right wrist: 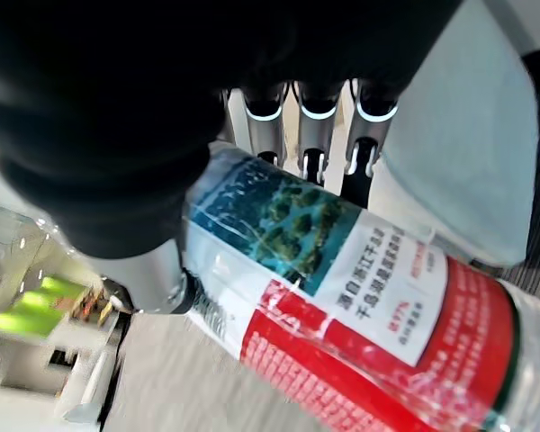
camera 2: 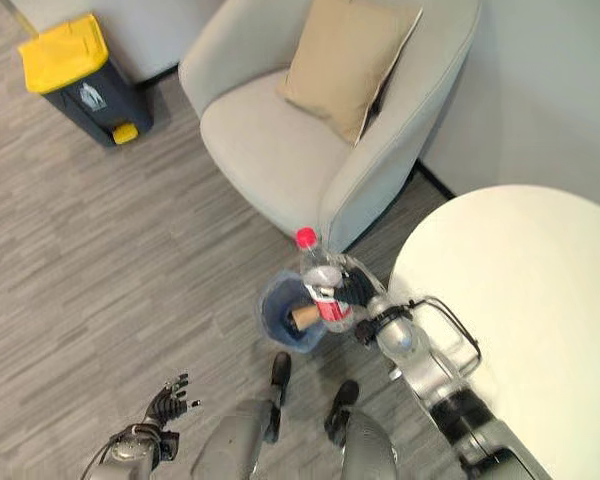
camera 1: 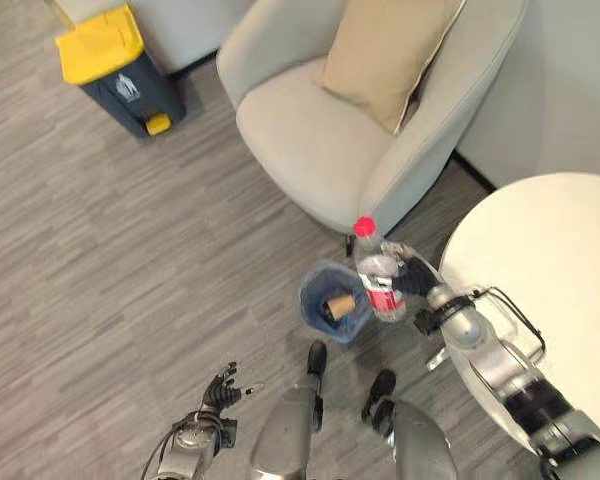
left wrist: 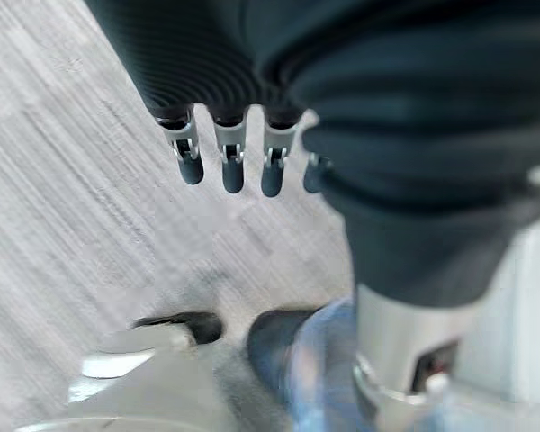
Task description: Gather garbage on tea table into small bin, then transfer packed bag to large trash can.
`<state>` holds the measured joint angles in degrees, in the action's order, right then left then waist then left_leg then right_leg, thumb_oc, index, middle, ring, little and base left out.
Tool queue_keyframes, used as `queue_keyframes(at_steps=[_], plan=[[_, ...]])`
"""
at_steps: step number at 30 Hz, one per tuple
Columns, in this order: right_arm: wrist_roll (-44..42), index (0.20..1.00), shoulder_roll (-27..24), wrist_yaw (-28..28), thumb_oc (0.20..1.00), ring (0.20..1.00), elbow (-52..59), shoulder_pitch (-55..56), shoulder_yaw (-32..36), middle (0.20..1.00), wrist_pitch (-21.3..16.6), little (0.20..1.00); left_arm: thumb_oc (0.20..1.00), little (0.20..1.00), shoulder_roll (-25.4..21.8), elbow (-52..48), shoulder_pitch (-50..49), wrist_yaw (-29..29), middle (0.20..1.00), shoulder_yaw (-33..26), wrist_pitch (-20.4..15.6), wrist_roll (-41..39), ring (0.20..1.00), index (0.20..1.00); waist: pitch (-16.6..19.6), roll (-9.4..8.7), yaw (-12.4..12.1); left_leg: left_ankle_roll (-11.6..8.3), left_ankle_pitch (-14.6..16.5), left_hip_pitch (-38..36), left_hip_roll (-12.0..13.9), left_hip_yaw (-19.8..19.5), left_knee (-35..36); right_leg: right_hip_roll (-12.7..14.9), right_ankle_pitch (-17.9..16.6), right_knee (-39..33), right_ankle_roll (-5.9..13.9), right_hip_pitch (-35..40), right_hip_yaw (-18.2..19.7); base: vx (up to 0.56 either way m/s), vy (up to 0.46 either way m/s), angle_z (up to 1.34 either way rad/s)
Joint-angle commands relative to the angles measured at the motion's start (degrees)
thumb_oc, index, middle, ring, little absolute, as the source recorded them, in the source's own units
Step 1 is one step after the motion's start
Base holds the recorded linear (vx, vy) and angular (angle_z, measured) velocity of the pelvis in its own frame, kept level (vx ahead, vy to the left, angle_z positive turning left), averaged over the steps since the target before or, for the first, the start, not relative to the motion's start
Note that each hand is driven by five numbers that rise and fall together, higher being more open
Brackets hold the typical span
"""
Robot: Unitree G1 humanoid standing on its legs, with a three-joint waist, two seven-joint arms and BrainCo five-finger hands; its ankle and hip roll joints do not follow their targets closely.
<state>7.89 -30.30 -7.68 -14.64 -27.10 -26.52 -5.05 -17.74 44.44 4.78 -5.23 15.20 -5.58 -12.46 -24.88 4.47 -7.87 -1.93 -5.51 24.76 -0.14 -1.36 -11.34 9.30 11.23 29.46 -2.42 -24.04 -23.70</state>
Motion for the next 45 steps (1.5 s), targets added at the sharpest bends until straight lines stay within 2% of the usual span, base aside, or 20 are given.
queue_keyframes(at_steps=[1,4,7,12,15,21,25,26,27,30,34,35,39,41,45], plan=[[0.57,0.200,2.51,-5.19,0.200,0.200,3.56,0.50,-1.06,0.200,-2.81,0.200,1.000,1.000,-1.50,-2.57,-1.30,-2.87,1.000,0.43,-2.59,-2.68,1.000,1.000,3.10,-1.85,0.33,0.40,8.14,1.98,-2.37,2.29,-6.72,0.09,2.28,-3.77,3.91,1.92,4.36,0.03,-0.005,0.18],[1.02,0.200,2.92,-7.22,0.200,0.200,2.38,-1.78,-1.02,0.200,-2.02,0.200,1.000,1.000,-1.80,-3.40,-0.07,-3.60,1.000,0.99,-2.66,-3.66,1.000,1.000,2.64,-1.53,0.25,0.68,8.45,6.78,-2.44,2.50,-9.80,1.13,3.37,0.32,3.52,-3.17,5.14,-0.09,0.064,0.17],[3.24,0.200,3.37,-11.48,0.200,0.200,-1.62,-7.75,-1.24,0.200,-1.04,0.200,1.000,1.000,-2.44,-4.64,3.57,-5.37,1.000,2.19,-3.47,-5.23,1.000,1.000,0.61,-0.69,0.11,1.10,9.13,16.44,-2.60,3.08,-16.00,3.07,4.82,8.06,2.75,-13.11,5.83,-0.12,0.072,0.12],[4.40,0.200,3.04,-14.55,0.200,0.200,-8.27,-16.72,-2.54,0.200,0.52,0.200,1.000,1.000,-3.32,-5.95,7.10,-6.40,1.000,3.17,-4.07,-6.34,1.000,1.000,0.24,-0.41,-0.55,1.81,10.06,27.94,-2.80,3.72,-21.88,4.96,6.32,15.24,2.14,-25.15,7.92,-0.05,0.048,0.10],[2.26,0.200,2.76,-16.20,0.200,0.200,-17.05,-23.81,-3.64,0.200,1.55,0.200,1.000,1.000,-4.05,-5.76,9.74,-6.62,1.000,5.68,-4.13,-6.40,1.000,1.000,0.51,0.00,-1.11,2.26,11.01,38.59,-3.84,3.22,-28.16,7.75,8.86,22.33,0.68,-35.55,10.00,0.03,0.015,0.08],[-0.59,0.200,2.19,-16.63,0.200,0.200,-26.16,-30.32,-5.53,0.200,2.32,0.200,1.000,1.000,-4.66,-6.42,11.32,-6.87,1.000,7.28,-4.33,-7.64,1.000,1.000,1.70,0.15,-2.23,2.73,11.21,44.79,-5.26,3.23,-30.19,9.56,10.21,26.00,0.08,-41.88,11.19,0.05,0.005,0.19],[-2.03,0.200,2.40,-16.43,0.200,0.200,-30.17,-32.84,-7.03,0.200,2.49,0.200,1.000,1.000,-4.25,-6.50,12.62,-6.93,1.000,8.45,-4.45,-8.16,1.000,1.000,2.19,0.36,-2.68,3.28,11.22,46.37,-6.11,3.13,-30.43,10.17,10.15,26.72,0.24,-43.90,11.88,0.04,0.022,0.07],[-2.18,0.903,2.35,-16.28,0.903,0.903,-31.69,-33.87,-8.04,0.903,2.74,0.903,1.000,1.000,-4.00,-6.43,13.37,-7.11,1.000,9.02,-4.44,-8.17,1.000,1.000,2.28,0.41,-2.74,3.44,11.17,46.59,-6.35,2.98,-30.26,10.33,10.13,26.81,0.27,-44.21,12.02,0.02,0.011,0.11],[-2.07,1.000,2.60,-16.25,1.000,1.000,-32.03,-34.02,-8.38,1.000,2.81,1.000,1.000,1.000,-3.80,-6.40,13.66,-7.17,1.000,9.23,-4.38,-8.08,1.000,1.000,2.34,0.38,-2.69,3.46,11.08,46.53,-6.38,2.92,-30.01,10.43,10.05,26.54,0.36,-44.13,11.97,0.02,0.012,0.07],[-1.03,1.000,2.79,-16.26,1.000,1.000,-32.27,-33.31,-9.08,1.000,2.97,1.000,1.000,1.000,-3.33,-6.29,13.90,-7.31,1.000,9.27,-4.36,-7.79,1.000,1.000,2.50,0.11,-2.39,3.48,10.89,46.05,-6.53,2.76,-29.30,10.25,9.71,26.02,0.48,-43.82,11.82,0.00,0.000,0.00],[6.46,1.000,1.17,-15.09,1.000,1.000,-30.12,-31.74,-13.19,1.000,3.72,1.000,1.000,1.000,-2.88,-5.84,13.80,-7.70,1.000,8.20,-4.42,-7.05,1.000,1.000,2.68,-0.80,-1.67,3.31,10.69,44.82,-6.20,2.44,-27.20,9.66,9.02,23.99,0.87,-42.59,11.39,0.00,-0.009,0.01],[11.98,1.000,-0.37,-14.19,1.000,1.000,-29.00,-30.73,-16.06,1.000,3.98,1.000,1.000,1.000,-2.70,-5.56,13.43,-7.81,1.000,7.37,-4.59,-6.66,1.000,1.000,2.82,-1.40,-1.26,3.10,10.58,44.18,-6.01,2.21,-26.41,9.30,8.53,22.98,1.25,-41.86,11.11,-0.01,-0.032,0.00],[21.35,1.000,-1.87,-12.57,1.000,1.000,-29.94,-29.62,-21.90,1.000,4.29,1.000,1.000,1.000,-3.01,-5.26,13.08,-7.86,1.000,6.83,-4.96,-5.86,1.000,1.000,2.94,-1.66,-1.03,2.65,10.31,43.29,-5.54,2.00,-24.95,8.80,7.71,21.65,1.98,-41.10,10.81,0.00,-0.016,-0.07],[24.85,1.000,-1.10,-11.71,1.000,1.000,-32.35,-29.80,-24.74,1.000,4.90,1.000,1.000,1.000,-3.36,-5.26,13.39,-7.81,1.000,6.92,-5.21,-6.11,1.000,1.000,2.80,-1.58,-1.28,2.47,9.98,43.38,-5.51,1.94,-24.41,8.76,7.46,21.09,2.30,-41.12,10.57,0.00,-0.033,0.00],[26.68,1.000,1.23,-10.87,1.000,1.000,-36.82,-30.70,-27.39,1.000,5.75,1.000,1.000,1.000,-3.75,-5.43,14.37,-8.05,1.000,7.83,-5.68,-6.54,1.000,1.000,2.53,-1.29,-1.83,2.40,9.69,43.95,-5.68,1.73,-24.08,8.83,7.43,21.04,2.50,-41.74,10.64,0.00,0.000,0.00]])
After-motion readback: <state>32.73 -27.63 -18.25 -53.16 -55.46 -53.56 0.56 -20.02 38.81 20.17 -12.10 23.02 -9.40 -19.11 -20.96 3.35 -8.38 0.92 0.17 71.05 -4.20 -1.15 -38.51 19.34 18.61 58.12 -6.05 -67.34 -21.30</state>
